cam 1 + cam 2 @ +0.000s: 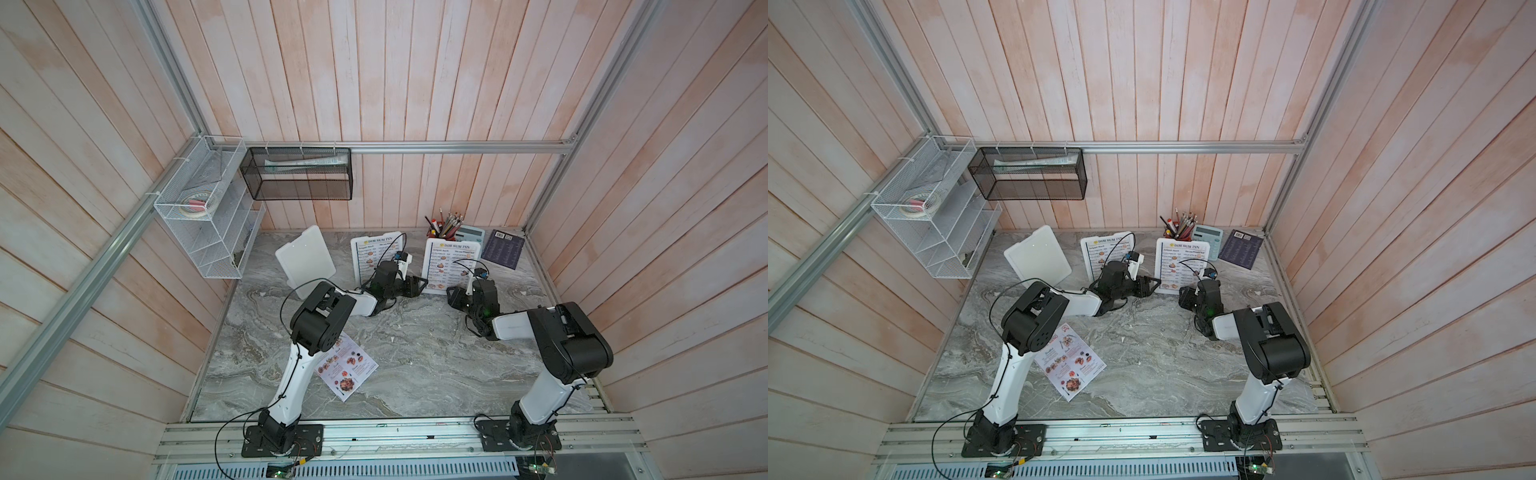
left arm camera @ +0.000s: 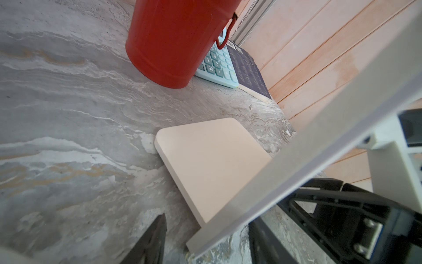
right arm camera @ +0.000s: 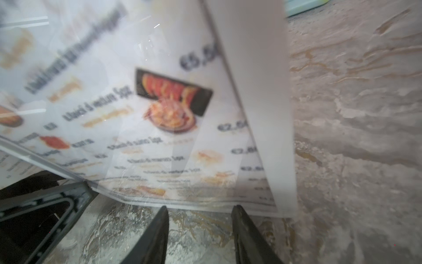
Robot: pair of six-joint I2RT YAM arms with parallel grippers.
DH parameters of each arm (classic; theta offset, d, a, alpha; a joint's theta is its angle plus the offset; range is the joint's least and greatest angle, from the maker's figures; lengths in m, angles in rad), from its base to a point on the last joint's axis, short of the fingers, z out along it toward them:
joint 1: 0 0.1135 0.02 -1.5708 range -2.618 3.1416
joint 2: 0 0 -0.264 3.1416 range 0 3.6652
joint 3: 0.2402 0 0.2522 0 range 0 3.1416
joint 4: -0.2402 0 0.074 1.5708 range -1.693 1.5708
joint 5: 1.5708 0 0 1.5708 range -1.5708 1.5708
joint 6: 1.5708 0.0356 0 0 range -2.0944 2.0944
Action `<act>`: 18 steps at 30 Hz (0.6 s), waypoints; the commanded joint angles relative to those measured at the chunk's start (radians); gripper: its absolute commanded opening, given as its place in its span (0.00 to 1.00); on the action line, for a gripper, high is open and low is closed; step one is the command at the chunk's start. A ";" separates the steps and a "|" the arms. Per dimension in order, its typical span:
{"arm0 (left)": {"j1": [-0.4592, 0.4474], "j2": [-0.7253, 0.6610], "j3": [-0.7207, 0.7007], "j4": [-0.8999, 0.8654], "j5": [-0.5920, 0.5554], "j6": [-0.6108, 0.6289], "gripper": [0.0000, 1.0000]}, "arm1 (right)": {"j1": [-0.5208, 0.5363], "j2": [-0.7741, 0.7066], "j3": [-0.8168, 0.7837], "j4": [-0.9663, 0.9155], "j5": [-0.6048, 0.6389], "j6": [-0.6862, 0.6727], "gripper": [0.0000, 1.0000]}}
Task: Insert the menus into the narrow rack
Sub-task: Move the narrow rack to the center of the board, then adjust the narrow rack at the center of the board.
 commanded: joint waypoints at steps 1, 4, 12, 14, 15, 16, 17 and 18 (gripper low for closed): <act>0.004 -0.002 -0.015 0.004 0.026 -0.008 0.59 | -0.006 0.017 0.031 0.014 -0.012 0.004 0.47; 0.003 -0.051 -0.088 0.053 0.033 -0.018 0.60 | -0.010 0.019 0.045 0.009 -0.014 0.002 0.47; 0.005 -0.314 -0.375 0.172 -0.012 -0.003 0.71 | 0.001 -0.031 0.040 -0.004 -0.015 -0.015 0.46; 0.006 -0.381 -0.444 0.188 -0.049 0.011 0.73 | 0.012 -0.045 0.037 -0.007 -0.009 -0.018 0.46; 0.010 -0.413 -0.481 0.199 -0.071 0.018 0.74 | 0.020 -0.048 0.039 -0.008 -0.006 -0.019 0.46; 0.018 -0.441 -0.513 0.207 -0.091 0.026 0.75 | 0.028 -0.048 0.040 -0.011 -0.002 -0.021 0.46; 0.030 -0.459 -0.540 0.218 -0.110 0.030 0.76 | 0.039 -0.044 0.045 -0.013 0.001 -0.022 0.46; 0.044 -0.469 -0.557 0.219 -0.119 0.031 0.76 | 0.048 -0.040 0.048 -0.017 0.005 -0.022 0.46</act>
